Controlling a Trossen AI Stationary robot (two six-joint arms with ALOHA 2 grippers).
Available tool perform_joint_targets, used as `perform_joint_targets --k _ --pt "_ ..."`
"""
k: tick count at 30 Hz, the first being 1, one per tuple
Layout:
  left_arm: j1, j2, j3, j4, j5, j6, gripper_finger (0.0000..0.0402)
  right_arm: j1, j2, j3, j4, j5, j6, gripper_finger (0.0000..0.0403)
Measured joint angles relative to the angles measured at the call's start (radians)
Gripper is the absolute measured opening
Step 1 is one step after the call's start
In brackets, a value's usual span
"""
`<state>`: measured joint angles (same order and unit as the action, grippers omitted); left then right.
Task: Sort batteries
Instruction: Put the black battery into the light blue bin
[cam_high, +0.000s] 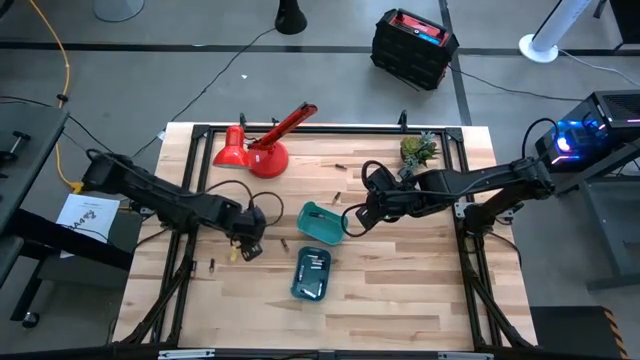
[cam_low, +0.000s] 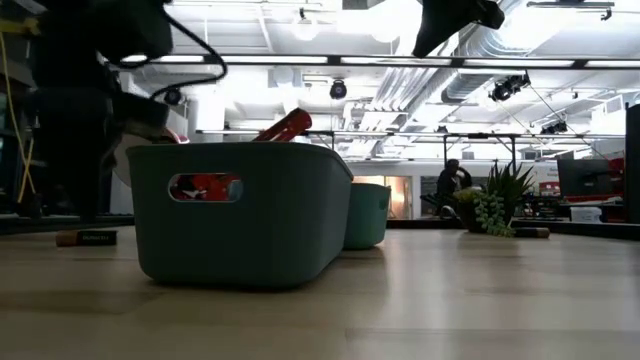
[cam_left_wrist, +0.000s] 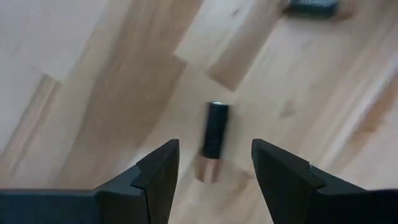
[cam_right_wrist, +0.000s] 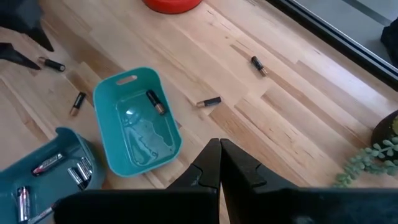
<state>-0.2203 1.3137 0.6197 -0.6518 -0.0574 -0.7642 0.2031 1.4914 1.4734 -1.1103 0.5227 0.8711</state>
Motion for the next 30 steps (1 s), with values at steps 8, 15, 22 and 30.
perform_joint_targets --k 8,15,22,30 --pt "0.058 0.166 0.013 -0.002 0.082 0.063 0.0159 0.0 0.0 0.0 -0.005 -0.001 0.0 0.0" --pt "0.072 0.124 0.101 -0.067 0.057 0.086 0.0028 0.0 0.0 0.0 -0.007 -0.003 0.007 0.0" --pt "0.085 -0.039 0.196 0.232 -0.024 0.131 0.0031 0.0 0.0 0.0 -0.007 -0.003 0.01 0.0" --pt "0.128 0.075 0.194 0.567 -0.106 0.2 0.008 0.0 0.0 0.0 0.002 -0.003 0.011 0.0"
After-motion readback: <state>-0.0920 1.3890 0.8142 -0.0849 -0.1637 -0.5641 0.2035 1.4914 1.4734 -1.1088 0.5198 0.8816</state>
